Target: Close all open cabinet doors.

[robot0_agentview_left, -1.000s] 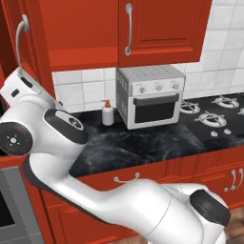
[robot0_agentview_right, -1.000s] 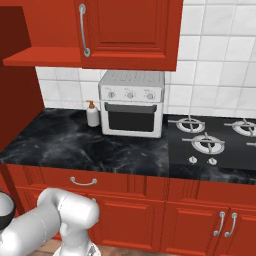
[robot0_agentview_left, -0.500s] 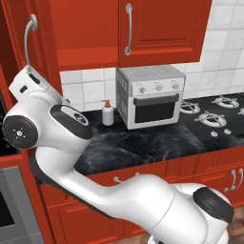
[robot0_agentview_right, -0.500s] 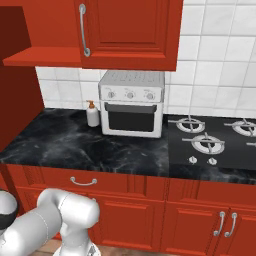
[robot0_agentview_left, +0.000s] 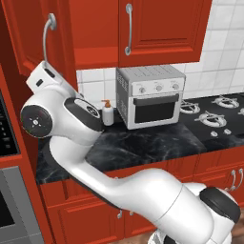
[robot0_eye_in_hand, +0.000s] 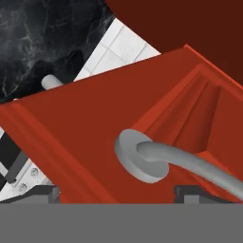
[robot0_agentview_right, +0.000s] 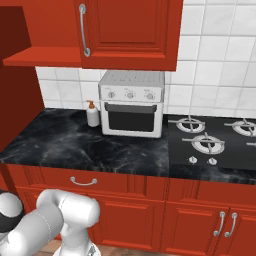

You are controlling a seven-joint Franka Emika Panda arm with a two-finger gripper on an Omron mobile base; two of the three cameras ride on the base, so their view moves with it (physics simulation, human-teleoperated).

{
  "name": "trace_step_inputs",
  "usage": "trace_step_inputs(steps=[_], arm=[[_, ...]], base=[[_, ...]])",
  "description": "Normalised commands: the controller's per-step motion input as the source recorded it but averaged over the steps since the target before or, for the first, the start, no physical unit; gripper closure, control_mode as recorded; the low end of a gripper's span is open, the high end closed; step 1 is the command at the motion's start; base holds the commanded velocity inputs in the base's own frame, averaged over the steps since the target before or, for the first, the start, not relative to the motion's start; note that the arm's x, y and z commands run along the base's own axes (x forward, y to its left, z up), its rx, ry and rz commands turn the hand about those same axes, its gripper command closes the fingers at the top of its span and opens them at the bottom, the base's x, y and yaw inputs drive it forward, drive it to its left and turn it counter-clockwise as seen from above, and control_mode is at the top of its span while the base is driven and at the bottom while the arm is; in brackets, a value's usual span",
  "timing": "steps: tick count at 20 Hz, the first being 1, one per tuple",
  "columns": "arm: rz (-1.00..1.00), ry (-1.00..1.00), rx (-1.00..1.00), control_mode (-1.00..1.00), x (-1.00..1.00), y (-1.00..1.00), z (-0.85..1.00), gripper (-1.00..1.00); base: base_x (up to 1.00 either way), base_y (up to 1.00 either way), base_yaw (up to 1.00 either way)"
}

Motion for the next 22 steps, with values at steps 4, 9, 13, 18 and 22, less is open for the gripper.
trace_step_inputs(steps=[4,9,13,18,22], arm=[[-0.05,0.01,0.0,-1.0,0.89,-0.39,0.0,-1.0],[-0.04,0.0,0.0,-1.0,0.89,-0.4,0.0,-1.0],[-0.04,0.0,0.0,-1.0,0.89,-0.43,0.0,-1.0],[-0.03,0.0,0.0,-1.0,0.92,-0.44,0.0,-1.0],[-0.03,0.0,0.0,-1.0,0.95,-0.42,0.0,-1.0]], base=[[0.0,0.0,0.0],[0.0,0.0,0.0],[0.0,0.0,0.0],[0.0,0.0,0.0],[0.0,0.0,0.0]])
